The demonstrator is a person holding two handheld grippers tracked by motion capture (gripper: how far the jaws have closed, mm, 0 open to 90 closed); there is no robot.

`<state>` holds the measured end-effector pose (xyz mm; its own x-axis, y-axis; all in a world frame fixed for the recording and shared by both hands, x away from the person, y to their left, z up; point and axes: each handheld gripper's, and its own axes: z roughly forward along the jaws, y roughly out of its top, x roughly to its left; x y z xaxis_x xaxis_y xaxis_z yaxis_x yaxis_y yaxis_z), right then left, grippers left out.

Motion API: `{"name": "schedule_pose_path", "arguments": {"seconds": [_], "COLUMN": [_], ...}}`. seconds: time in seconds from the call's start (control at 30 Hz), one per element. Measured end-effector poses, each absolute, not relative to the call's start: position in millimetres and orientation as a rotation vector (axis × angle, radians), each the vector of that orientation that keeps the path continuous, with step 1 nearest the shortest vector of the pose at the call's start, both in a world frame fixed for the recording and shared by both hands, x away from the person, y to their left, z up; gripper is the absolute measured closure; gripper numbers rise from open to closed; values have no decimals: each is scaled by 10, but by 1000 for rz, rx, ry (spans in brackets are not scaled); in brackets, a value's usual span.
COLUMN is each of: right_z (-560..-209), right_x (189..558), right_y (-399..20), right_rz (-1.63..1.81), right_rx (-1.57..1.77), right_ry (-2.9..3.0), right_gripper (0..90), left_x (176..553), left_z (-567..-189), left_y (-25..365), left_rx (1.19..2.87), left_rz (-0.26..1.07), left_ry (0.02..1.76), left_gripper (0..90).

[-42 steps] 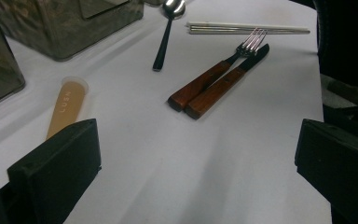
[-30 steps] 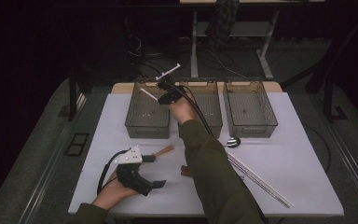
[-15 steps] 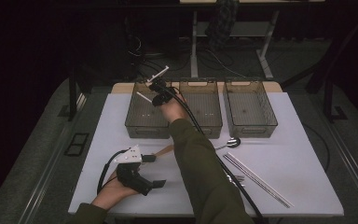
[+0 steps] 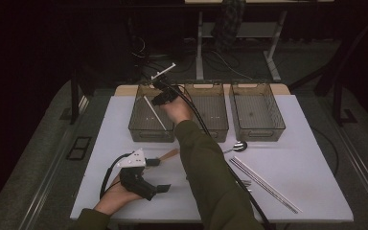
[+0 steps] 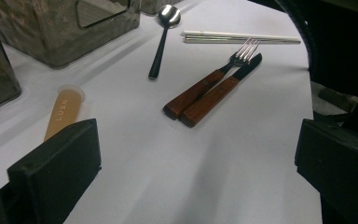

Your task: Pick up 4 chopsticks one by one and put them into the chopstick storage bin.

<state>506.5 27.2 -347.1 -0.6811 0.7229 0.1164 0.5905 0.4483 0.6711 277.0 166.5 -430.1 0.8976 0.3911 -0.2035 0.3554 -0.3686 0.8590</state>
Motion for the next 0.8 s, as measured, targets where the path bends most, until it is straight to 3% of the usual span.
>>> {"name": "schedule_pose_path", "arguments": {"seconds": [0.33,0.8], "right_z": [-3208,-3082], "right_x": [4884,4559], "right_y": [-19,-567], "right_rz": [1168,1211], "right_rx": [1094,1081], "right_ry": [2463,2420], "right_gripper": [457,385], "left_x": [2773,2726], "left_z": [-4308,-4335], "left_y": [1661,1713], "left_rx": [1998,2005], "left_rz": [45,78], "left_ry": [544,573], "left_gripper": [0,0]}}
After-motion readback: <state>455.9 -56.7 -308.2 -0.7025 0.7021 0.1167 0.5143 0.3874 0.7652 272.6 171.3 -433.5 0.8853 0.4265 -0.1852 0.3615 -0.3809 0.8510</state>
